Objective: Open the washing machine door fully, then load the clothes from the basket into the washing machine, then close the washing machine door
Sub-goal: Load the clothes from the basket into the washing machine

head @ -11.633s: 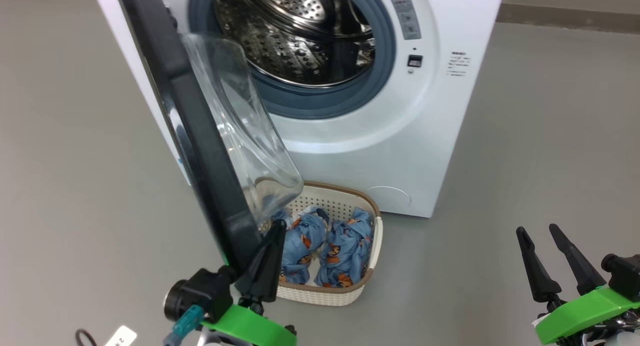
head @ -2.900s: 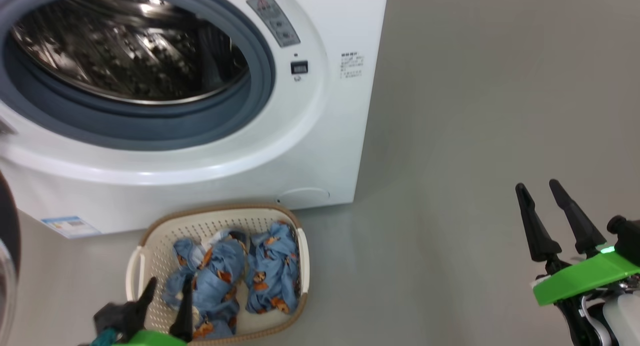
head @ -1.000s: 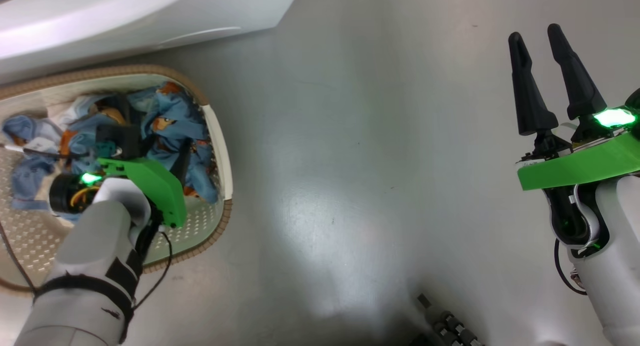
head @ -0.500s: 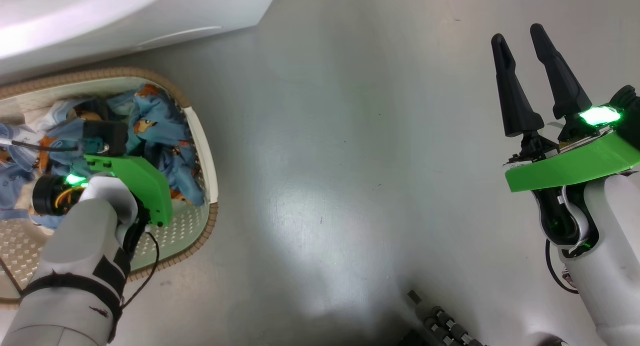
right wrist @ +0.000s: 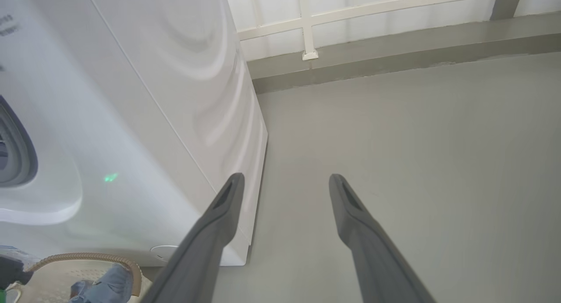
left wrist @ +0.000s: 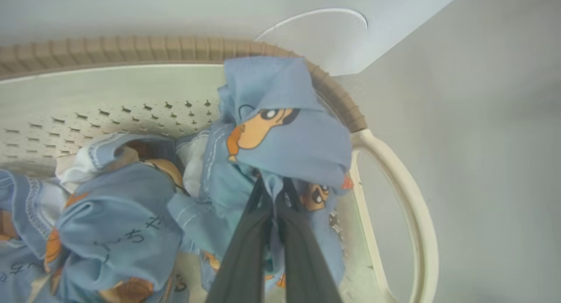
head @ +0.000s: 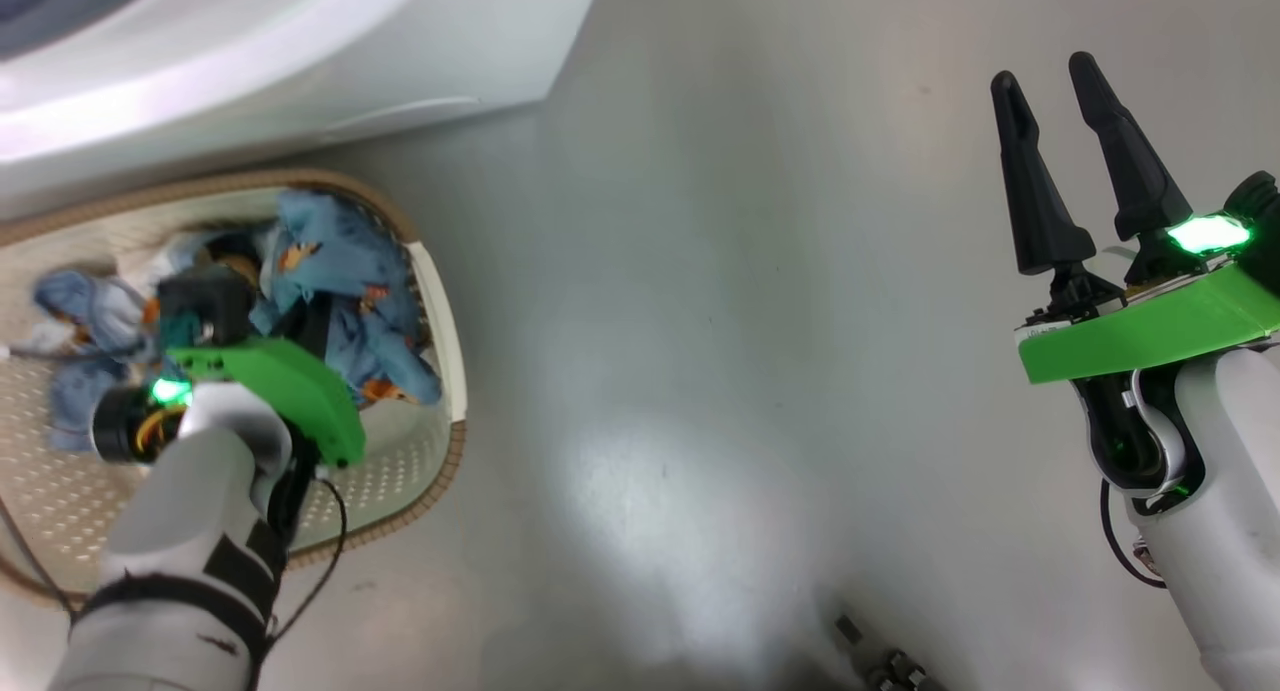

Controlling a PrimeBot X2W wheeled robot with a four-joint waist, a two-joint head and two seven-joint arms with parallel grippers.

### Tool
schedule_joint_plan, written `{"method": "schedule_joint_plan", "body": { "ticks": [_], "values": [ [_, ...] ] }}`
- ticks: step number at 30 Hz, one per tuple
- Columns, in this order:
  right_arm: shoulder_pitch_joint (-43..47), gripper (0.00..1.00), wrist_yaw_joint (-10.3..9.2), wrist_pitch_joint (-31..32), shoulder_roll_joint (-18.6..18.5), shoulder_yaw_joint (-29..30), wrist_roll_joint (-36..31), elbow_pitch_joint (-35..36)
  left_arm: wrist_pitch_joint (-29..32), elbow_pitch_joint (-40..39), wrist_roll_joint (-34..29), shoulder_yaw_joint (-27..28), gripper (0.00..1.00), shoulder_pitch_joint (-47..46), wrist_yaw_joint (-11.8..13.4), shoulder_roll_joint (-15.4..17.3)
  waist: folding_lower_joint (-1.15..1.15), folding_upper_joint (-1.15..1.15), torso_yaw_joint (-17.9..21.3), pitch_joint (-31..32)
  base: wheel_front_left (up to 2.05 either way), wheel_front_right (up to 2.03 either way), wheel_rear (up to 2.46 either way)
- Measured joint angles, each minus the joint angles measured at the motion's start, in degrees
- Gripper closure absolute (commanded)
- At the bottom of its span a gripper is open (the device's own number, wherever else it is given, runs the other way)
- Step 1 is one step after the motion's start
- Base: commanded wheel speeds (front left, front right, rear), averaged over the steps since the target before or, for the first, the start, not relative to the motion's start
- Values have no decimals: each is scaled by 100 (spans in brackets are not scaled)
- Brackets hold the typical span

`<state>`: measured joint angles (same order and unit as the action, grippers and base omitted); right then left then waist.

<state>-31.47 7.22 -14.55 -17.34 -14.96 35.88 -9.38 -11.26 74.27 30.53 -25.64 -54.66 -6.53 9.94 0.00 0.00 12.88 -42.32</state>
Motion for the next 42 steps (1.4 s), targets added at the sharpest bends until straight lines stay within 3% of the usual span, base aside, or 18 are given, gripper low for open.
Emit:
{"method": "schedule_joint_plan", "body": {
  "ticks": [8, 15, 42],
  "values": [
    [174, 0, 0, 0, -97, 32, 0, -68, -293, -158, 255, 157, 100, 479, -56, -60, 0, 0, -201, 514, 0, 0, 0],
    [553, 0, 0, 0, -187, 93, 0, -163, -297, -1121, 193, 488, 100, 1127, -57, -55, 0, 0, -429, 1057, 0, 0, 0],
    [2072, 0, 0, 1, -258, 271, 0, -413, -297, -4077, -1383, 2296, 100, 3788, -99, -247, 0, 0, -1059, 3178, 0, 0, 0]
  ]
}}
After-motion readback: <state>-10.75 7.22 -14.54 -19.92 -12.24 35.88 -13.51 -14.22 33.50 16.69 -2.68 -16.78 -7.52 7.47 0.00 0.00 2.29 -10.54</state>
